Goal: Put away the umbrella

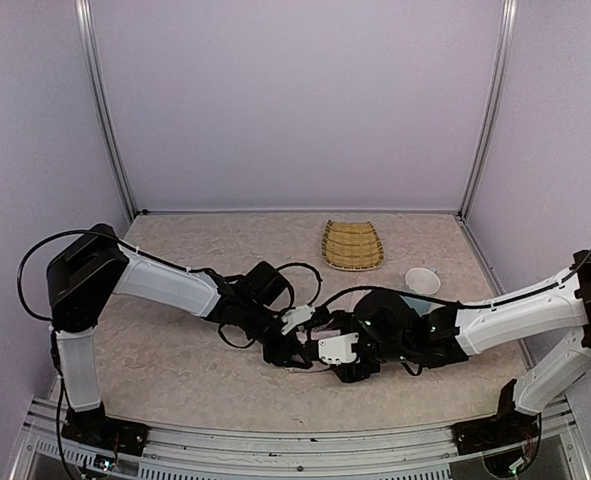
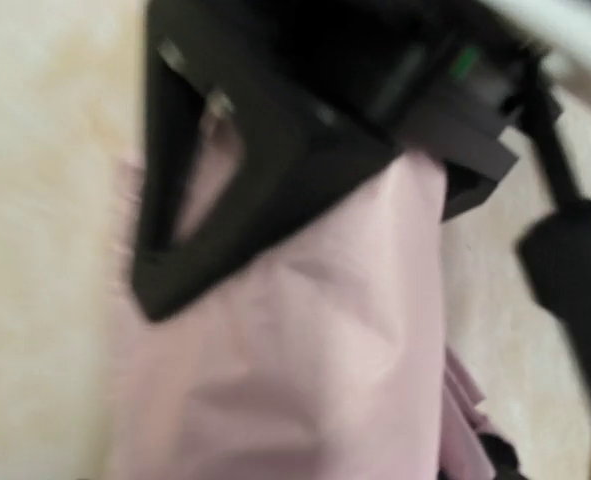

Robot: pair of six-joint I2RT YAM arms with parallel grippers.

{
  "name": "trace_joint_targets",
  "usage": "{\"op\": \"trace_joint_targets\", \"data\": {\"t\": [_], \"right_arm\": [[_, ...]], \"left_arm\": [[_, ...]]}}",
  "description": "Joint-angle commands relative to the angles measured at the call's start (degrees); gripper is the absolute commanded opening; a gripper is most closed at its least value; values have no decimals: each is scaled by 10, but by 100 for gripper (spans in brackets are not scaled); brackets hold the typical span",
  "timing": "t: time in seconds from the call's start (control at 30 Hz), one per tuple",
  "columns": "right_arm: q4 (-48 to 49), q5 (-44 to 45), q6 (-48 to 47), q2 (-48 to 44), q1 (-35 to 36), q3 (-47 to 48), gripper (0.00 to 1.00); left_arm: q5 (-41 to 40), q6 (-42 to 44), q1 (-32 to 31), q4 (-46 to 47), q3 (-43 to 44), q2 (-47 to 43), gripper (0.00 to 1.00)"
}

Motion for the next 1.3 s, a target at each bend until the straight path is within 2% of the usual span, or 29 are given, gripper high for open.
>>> {"op": "trace_joint_targets", "data": {"t": [0.0, 0.1, 0.2, 0.33, 0.4, 0.47, 0.53, 0.63, 0.77, 0.83, 1.0, 1.13, 1.27], "right_arm": [[22, 60, -74, 65, 4, 32, 84], [-5, 45, -77, 110, 3, 49, 81], [-23, 41, -65, 145, 0, 57, 72], [-47, 31, -40, 172, 0, 66, 50], [-62, 30, -25, 179, -1, 73, 39], [-75, 23, -16, 183, -1, 74, 33], [-92, 8, -6, 185, -2, 75, 29], [-119, -17, 6, 184, -3, 81, 27], [-173, -76, 31, 182, -12, 104, 26], [-206, -119, 47, 185, -22, 120, 25], [-286, -217, 72, 198, -47, 163, 25], [-396, -320, 83, 227, -70, 220, 26], [-482, -404, 82, 268, -78, 276, 27]], "left_arm": [[35, -12, -1, -116, -21, 51, 20], [53, -6, 2, -119, -22, 51, 20], [68, 2, 4, -124, -20, 55, 19], [78, 14, 5, -129, -16, 55, 23], [81, 14, 10, -108, -23, 42, 30], [68, -11, 16, -52, -41, 13, 49], [37, -39, 20, 44, -81, -41, 65], [0, -53, 20, 203, -164, -133, 75], [-89, -59, 22, 430, -306, -250, 79], [-111, -46, 21, 488, -356, -297, 80], [-178, 27, -7, 456, -408, -386, 78], [-268, 132, -89, 397, -424, -432, 71], [-342, 211, -177, 320, -388, -401, 70]]}}
